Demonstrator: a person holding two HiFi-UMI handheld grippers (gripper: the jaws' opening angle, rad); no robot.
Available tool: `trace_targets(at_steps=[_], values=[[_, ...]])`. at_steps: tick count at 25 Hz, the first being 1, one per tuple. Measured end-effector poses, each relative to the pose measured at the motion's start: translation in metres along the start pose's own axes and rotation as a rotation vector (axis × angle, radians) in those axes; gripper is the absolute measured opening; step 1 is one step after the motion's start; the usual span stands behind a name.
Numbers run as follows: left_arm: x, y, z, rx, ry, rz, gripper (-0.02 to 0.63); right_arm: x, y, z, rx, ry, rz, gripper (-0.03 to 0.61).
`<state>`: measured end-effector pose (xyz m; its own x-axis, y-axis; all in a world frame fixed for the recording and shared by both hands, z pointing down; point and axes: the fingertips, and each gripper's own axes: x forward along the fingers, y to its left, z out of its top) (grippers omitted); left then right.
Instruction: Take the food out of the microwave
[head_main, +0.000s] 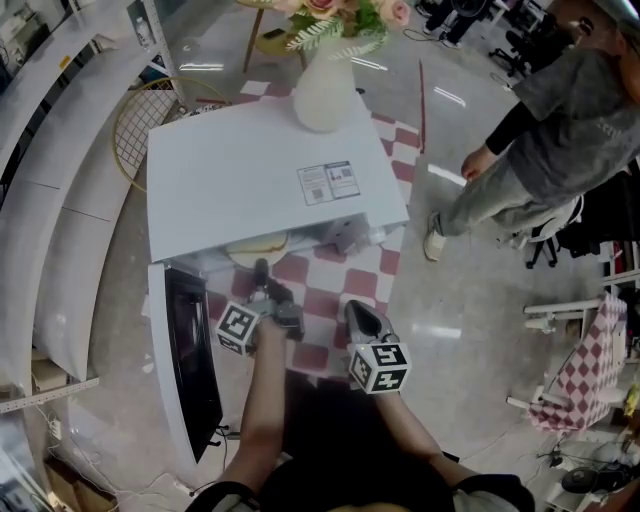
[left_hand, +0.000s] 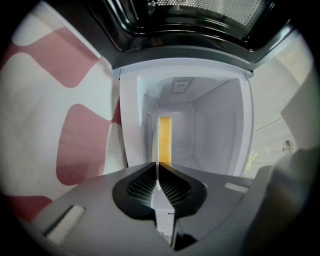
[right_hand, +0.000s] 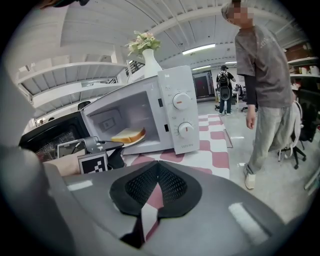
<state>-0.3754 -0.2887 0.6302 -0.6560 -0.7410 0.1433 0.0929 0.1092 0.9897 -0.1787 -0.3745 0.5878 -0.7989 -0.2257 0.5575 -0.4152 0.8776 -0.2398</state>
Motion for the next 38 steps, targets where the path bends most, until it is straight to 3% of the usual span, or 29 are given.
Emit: trace_targets(at_steps=[21,38], values=[[-0.038,-0.016,-0.006,0.016,0.051,-0.021,0.021,-0.009,0.002,0.008,0.014,-0.043,0.006,0.0],[-0.072,-0.023,-0.019,-0.006,0.158,-0.015,0.021,-0.023,0.001,0.02,0.059,-0.104,-0.013,0.0]])
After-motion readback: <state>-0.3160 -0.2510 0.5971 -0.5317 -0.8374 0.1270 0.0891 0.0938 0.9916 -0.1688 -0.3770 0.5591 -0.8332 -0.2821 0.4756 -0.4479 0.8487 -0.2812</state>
